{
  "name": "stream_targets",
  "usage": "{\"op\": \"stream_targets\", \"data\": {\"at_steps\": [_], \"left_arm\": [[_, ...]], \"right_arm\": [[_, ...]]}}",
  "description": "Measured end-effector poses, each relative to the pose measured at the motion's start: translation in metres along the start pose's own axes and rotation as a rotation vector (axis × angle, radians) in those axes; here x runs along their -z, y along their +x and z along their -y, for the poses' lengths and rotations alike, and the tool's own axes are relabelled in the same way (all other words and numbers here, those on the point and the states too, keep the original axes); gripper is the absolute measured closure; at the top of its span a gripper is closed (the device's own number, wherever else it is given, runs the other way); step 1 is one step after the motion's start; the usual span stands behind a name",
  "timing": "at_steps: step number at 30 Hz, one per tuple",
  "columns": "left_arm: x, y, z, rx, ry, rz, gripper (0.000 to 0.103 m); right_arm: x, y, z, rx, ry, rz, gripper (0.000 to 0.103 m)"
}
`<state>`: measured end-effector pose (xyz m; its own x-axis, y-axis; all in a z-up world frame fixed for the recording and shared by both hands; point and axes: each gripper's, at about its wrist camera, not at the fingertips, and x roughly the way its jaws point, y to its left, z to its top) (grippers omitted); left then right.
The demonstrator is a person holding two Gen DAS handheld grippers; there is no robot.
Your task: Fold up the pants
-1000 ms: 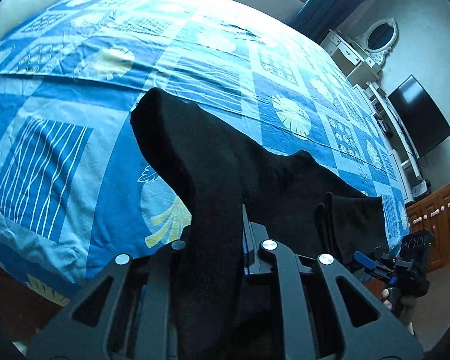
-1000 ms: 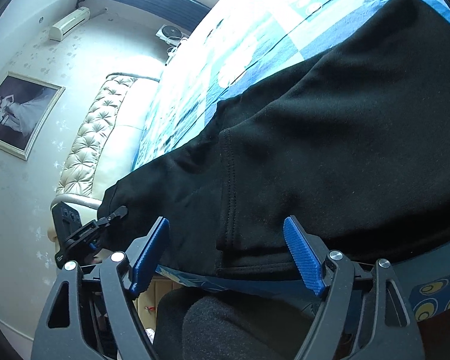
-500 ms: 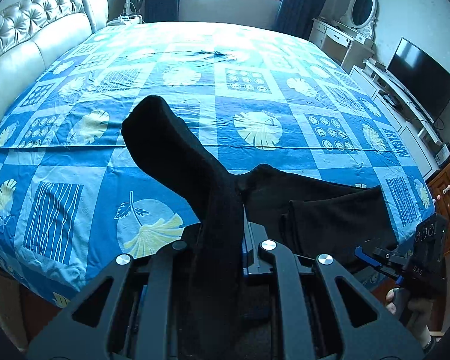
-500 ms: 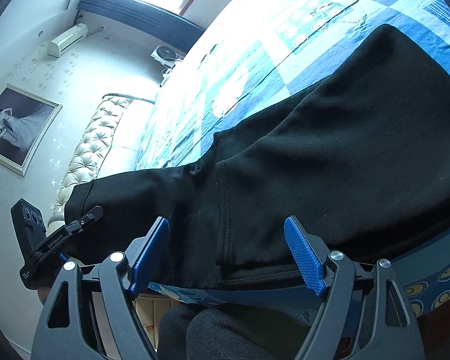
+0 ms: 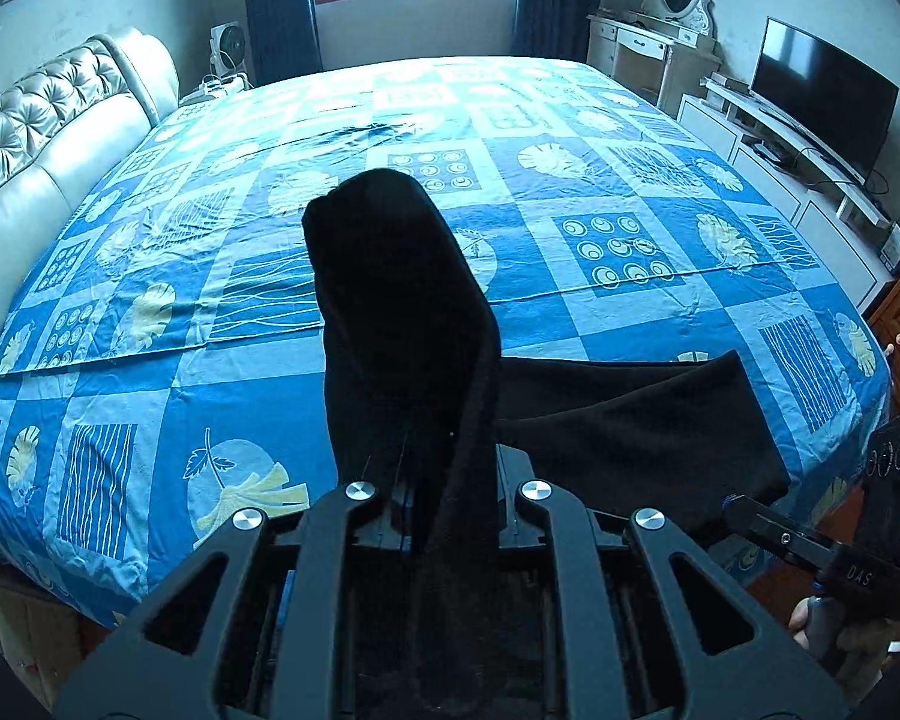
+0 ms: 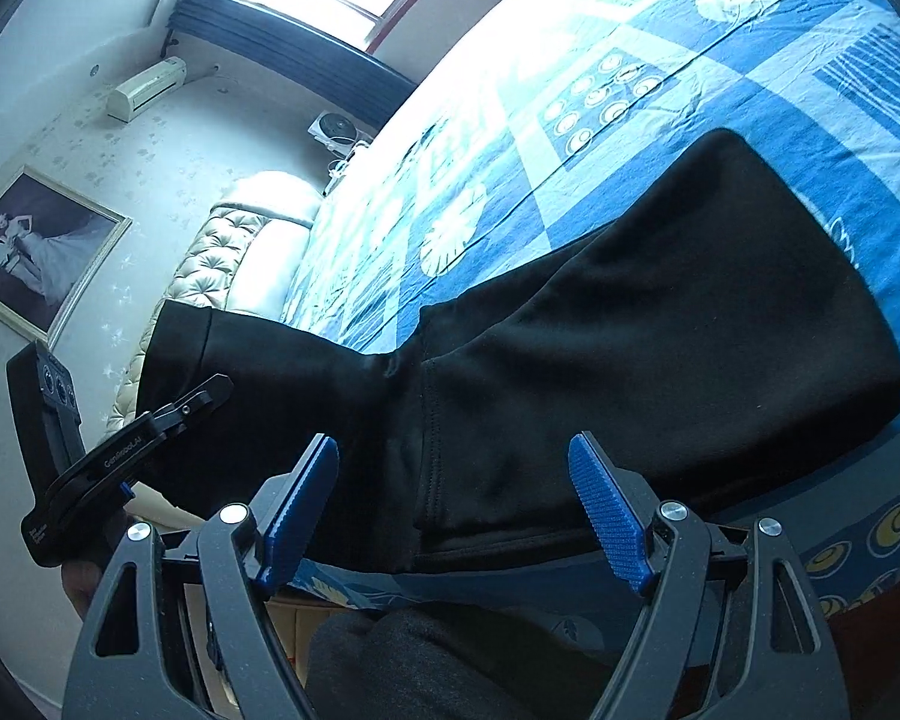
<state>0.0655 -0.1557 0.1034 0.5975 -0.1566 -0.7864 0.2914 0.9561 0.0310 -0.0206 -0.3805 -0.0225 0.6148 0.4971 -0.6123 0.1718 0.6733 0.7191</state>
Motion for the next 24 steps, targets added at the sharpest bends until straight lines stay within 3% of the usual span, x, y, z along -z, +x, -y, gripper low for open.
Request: {"op": "stream_targets", "data": {"at_steps": [9, 24], "left_arm": [[-0.005, 0.017, 0.057, -0.057, 0.075, -0.003, 0.089], [-0.008, 0.054, 0.134, -0.093, 0.144, -0.03, 0.089]], "right_arm": [[-0.001, -0.038, 0.013, 0.053, -0.063, 0.069, 0.025], [-0.004, -0.074, 0.077, 0.087, 0.056, 0.144, 0.024]]}}
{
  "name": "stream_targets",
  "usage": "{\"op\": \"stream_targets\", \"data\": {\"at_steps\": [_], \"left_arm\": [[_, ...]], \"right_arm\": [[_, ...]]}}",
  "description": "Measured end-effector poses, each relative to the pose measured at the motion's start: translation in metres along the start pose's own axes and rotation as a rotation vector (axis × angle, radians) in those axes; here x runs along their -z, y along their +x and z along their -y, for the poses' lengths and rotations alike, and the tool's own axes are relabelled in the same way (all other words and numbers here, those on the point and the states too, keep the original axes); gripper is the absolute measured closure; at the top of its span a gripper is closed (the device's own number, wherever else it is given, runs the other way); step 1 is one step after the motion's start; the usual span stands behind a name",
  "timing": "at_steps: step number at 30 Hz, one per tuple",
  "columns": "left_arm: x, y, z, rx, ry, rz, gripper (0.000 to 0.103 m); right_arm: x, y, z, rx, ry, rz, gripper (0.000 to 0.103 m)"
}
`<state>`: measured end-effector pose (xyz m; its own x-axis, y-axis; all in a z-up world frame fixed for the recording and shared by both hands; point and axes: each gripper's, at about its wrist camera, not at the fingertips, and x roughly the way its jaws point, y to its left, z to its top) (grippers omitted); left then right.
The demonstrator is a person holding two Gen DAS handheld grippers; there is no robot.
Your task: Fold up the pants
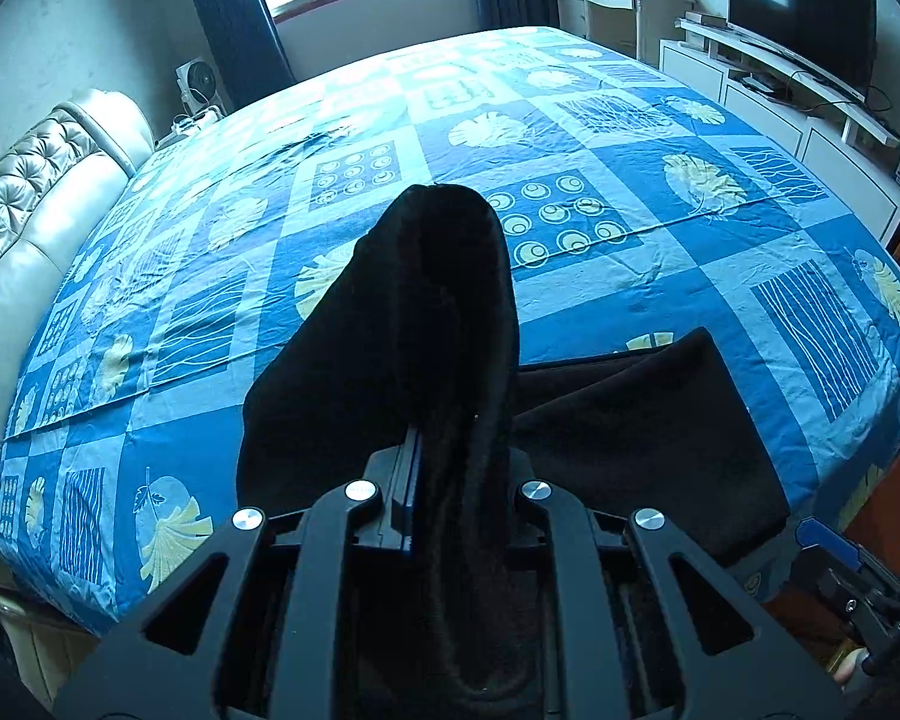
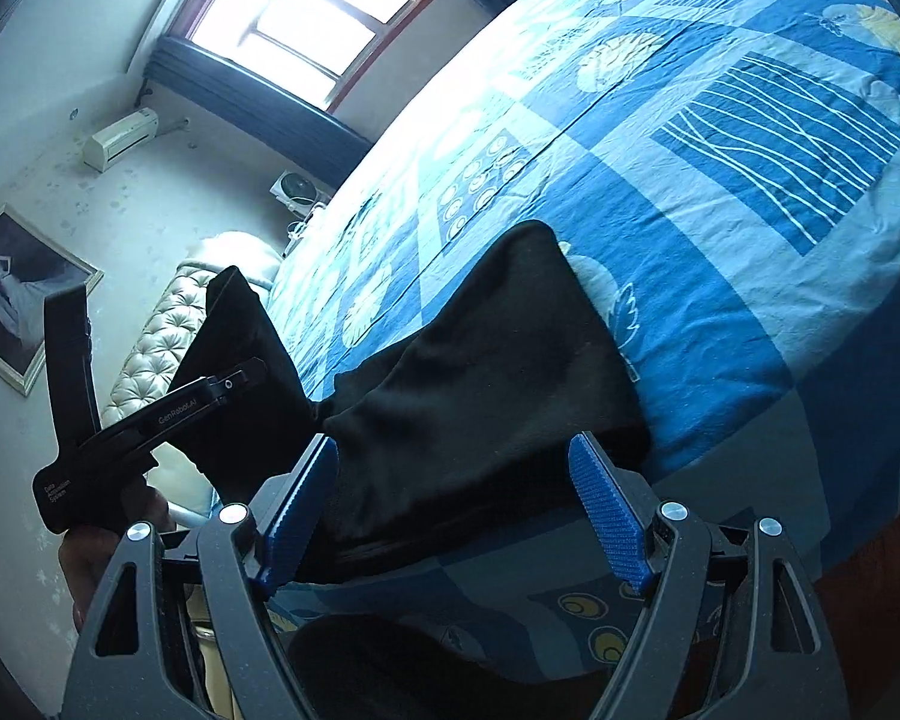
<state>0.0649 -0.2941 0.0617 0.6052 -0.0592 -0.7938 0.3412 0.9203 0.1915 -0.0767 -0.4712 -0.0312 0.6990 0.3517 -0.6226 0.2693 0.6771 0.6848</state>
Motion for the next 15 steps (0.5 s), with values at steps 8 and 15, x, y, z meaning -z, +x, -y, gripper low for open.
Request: {"op": "stream_targets", "data": {"at_steps": [8, 15], "left_arm": [[0.005, 0.019, 0.042, -0.021, 0.061, -0.01, 0.089], [0.015, 0.035, 0.069, -0.034, 0.101, -0.033, 0.089]], "right_arm": [[0.0, -0.007, 0.028, 0.008, 0.065, 0.018, 0.024], [0.001, -0.013, 0.046, 0.013, 0.104, 0.027, 0.024]]}}
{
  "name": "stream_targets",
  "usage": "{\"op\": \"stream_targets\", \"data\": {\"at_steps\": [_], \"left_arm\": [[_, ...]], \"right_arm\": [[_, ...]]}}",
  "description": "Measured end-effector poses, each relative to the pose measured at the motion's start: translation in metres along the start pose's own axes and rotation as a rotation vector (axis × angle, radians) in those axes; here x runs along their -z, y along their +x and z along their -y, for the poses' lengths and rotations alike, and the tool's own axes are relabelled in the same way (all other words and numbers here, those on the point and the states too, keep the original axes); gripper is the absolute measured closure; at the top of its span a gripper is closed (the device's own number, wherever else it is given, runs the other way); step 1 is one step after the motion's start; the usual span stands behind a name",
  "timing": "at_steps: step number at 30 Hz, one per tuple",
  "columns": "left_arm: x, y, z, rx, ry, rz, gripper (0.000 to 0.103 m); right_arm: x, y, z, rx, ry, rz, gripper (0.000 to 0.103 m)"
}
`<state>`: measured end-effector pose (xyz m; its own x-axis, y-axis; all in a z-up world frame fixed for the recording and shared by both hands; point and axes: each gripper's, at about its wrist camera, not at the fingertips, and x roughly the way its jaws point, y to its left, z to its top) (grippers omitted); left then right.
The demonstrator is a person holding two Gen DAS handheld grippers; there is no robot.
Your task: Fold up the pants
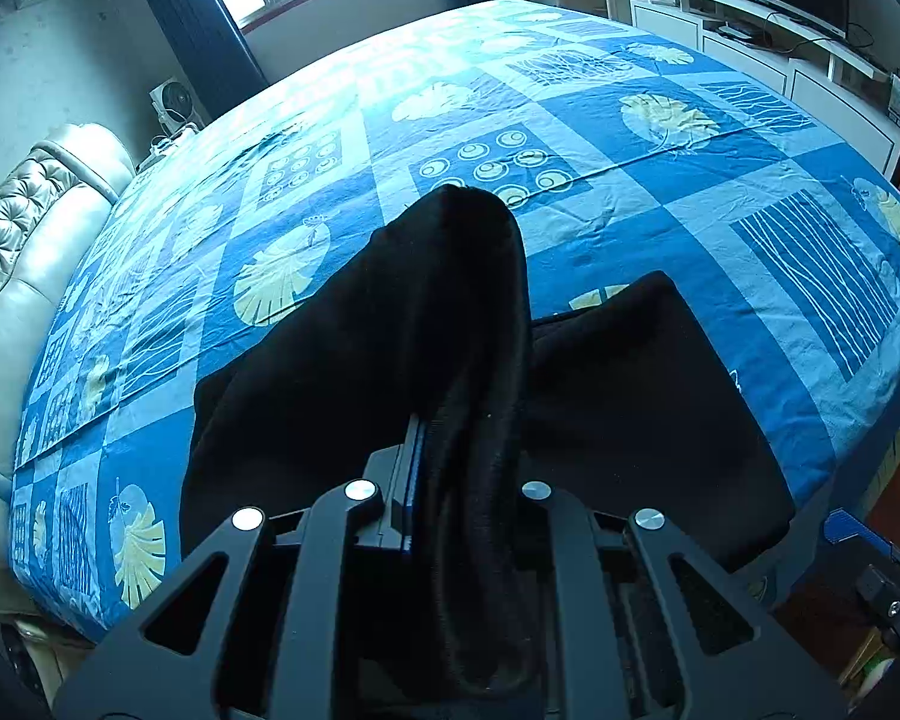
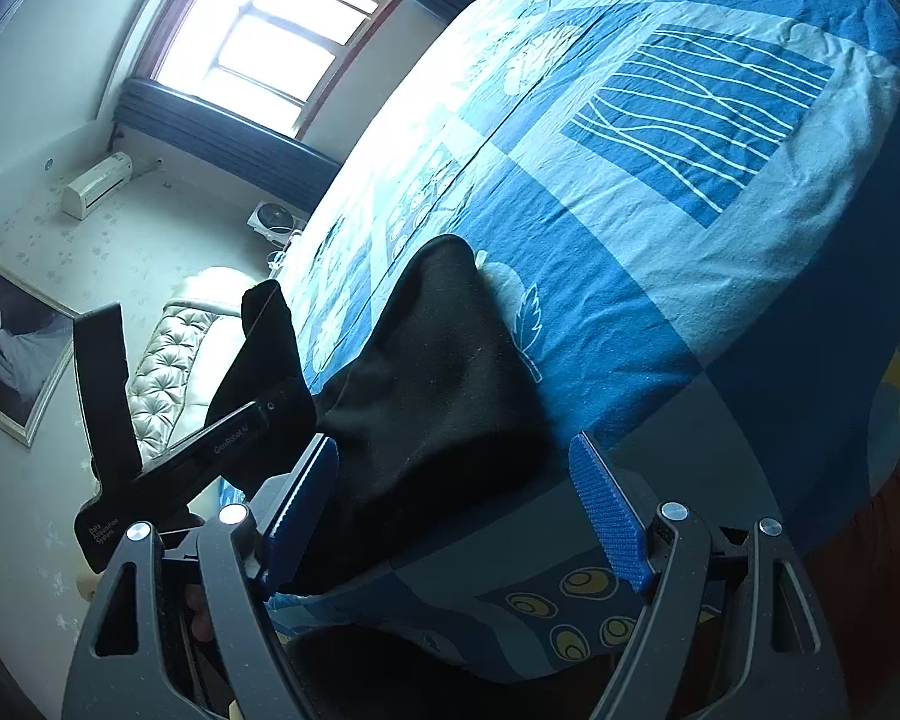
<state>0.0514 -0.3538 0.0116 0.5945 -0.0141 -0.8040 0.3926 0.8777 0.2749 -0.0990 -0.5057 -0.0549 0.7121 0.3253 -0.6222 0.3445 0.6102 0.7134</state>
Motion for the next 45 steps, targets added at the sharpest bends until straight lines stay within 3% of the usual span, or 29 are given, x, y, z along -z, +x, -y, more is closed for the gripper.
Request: {"op": "stream_targets", "data": {"at_steps": [32, 35, 37, 40, 43, 45], "left_arm": [[0.018, 0.029, 0.036, -0.048, 0.077, -0.02, 0.086], [0.019, 0.021, 0.04, -0.008, 0.092, -0.006, 0.074], [0.021, 0.01, 0.043, 0.041, 0.1, 0.017, 0.051], [0.026, -0.017, 0.038, 0.139, 0.086, 0.082, 0.032], [0.034, -0.047, 0.013, 0.241, 0.029, 0.149, 0.014], [0.039, -0.063, -0.015, 0.303, -0.034, 0.189, 0.011]], "right_arm": [[0.003, -0.002, 0.022, 0.028, 0.058, -0.015, 0.024], [0.002, -0.006, 0.022, 0.042, 0.05, -0.007, 0.024], [-0.001, -0.011, 0.022, 0.054, 0.048, 0.008, 0.024], [-0.008, -0.023, 0.021, 0.07, 0.043, 0.042, 0.024], [-0.014, -0.031, 0.012, 0.046, 0.036, 0.055, 0.024], [-0.016, -0.029, 0.002, 0.0, 0.031, 0.036, 0.024]]}}
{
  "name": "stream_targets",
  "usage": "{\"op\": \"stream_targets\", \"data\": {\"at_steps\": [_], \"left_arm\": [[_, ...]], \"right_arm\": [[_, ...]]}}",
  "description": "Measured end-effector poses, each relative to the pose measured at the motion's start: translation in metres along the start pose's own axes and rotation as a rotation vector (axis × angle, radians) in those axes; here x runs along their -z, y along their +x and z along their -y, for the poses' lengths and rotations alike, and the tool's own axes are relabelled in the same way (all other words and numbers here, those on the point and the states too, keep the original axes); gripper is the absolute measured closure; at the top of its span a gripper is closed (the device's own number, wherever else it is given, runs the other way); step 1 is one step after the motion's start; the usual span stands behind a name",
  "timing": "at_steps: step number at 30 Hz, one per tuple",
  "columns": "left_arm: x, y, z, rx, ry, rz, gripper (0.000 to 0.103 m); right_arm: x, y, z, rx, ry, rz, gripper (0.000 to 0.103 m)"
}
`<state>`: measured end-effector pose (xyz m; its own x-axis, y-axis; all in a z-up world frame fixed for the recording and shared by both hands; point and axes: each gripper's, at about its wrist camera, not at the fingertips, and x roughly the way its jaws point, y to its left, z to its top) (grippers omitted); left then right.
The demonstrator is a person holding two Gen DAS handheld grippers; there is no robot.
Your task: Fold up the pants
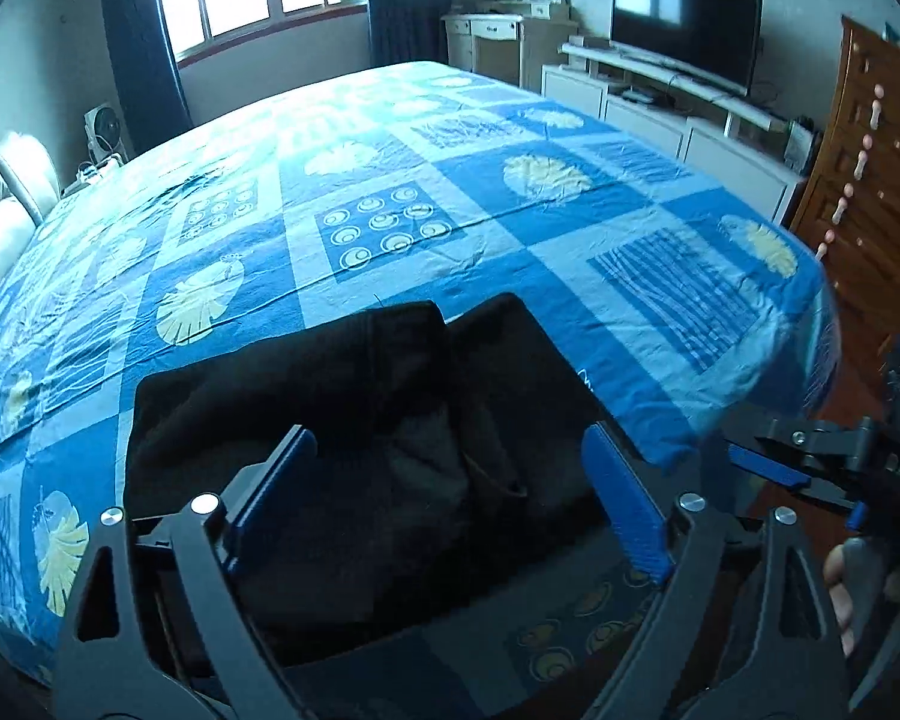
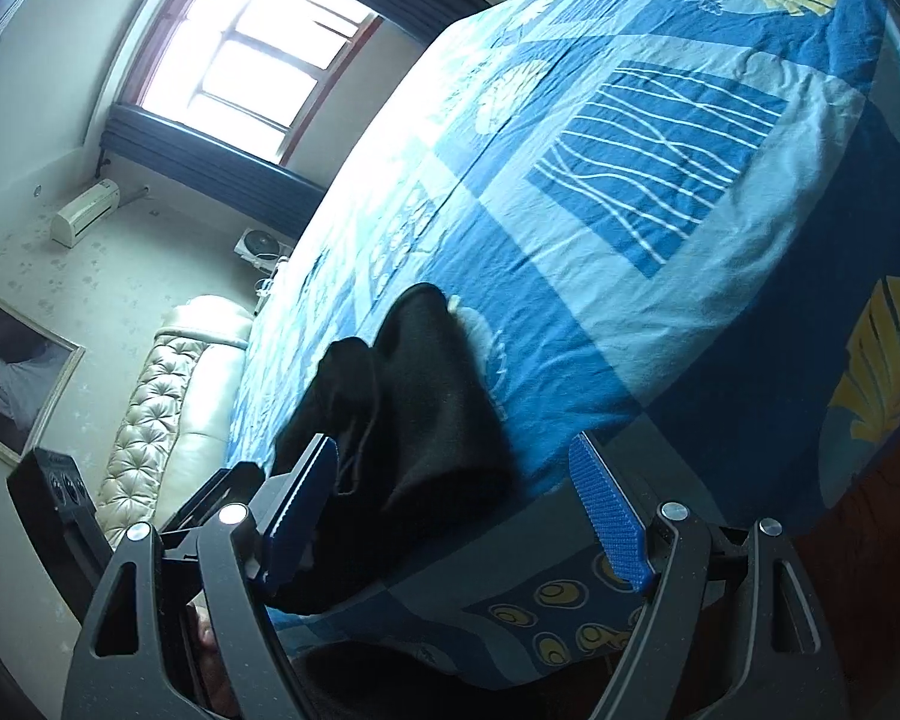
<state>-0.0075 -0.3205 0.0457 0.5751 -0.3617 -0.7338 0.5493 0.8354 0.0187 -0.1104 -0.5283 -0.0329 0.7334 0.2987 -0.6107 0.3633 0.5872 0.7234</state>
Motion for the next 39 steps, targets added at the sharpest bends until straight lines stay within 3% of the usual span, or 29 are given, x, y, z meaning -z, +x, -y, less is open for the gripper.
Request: {"op": "stream_targets", "data": {"at_steps": [3, 6, 10, 14, 18, 19, 20, 21, 22, 25, 32, 39], "left_arm": [[0.007, -0.027, -0.042, 0.038, -0.078, 0.047, 0.009], [0.02, -0.037, -0.09, 0.035, -0.158, 0.037, 0.009], [0.043, -0.037, -0.153, -0.055, -0.271, -0.002, 0.009], [0.069, -0.045, -0.197, -0.09, -0.368, -0.016, 0.009], [0.09, -0.047, -0.221, -0.089, -0.424, -0.034, 0.009], [0.093, -0.046, -0.224, -0.085, -0.439, -0.039, 0.009], [0.098, -0.046, -0.227, -0.078, -0.453, -0.045, 0.009], [0.101, -0.044, -0.228, -0.072, -0.464, -0.052, 0.009], [0.104, -0.042, -0.23, -0.066, -0.475, -0.061, 0.009], [0.112, -0.038, -0.232, -0.046, -0.499, -0.081, 0.009], [0.109, -0.039, -0.226, -0.019, -0.482, -0.065, 0.009], [0.099, -0.026, -0.205, 0.02, -0.455, -0.082, 0.009]], "right_arm": [[0.0, 0.015, -0.022, -0.076, -0.023, -0.055, 0.024], [-0.001, 0.047, -0.042, -0.15, -0.037, -0.146, 0.024], [-0.003, 0.094, -0.06, -0.095, -0.096, -0.229, 0.024], [0.001, 0.125, -0.071, -0.042, -0.138, -0.295, 0.023], [0.014, 0.145, -0.091, -0.056, -0.221, -0.376, 0.025], [0.018, 0.152, -0.093, -0.044, -0.23, -0.395, 0.034], [0.021, 0.159, -0.094, -0.021, -0.237, -0.41, 0.053], [0.024, 0.165, -0.095, 0.013, -0.245, -0.42, 0.062], [0.027, 0.168, -0.094, 0.05, -0.252, -0.421, 0.079], [0.026, 0.161, -0.108, 0.068, -0.287, -0.381, 0.088], [0.007, 0.1, -0.152, 0.048, -0.431, -0.222, 0.09], [-0.019, 0.082, -0.113, 0.116, -0.374, -0.171, 0.09]]}}
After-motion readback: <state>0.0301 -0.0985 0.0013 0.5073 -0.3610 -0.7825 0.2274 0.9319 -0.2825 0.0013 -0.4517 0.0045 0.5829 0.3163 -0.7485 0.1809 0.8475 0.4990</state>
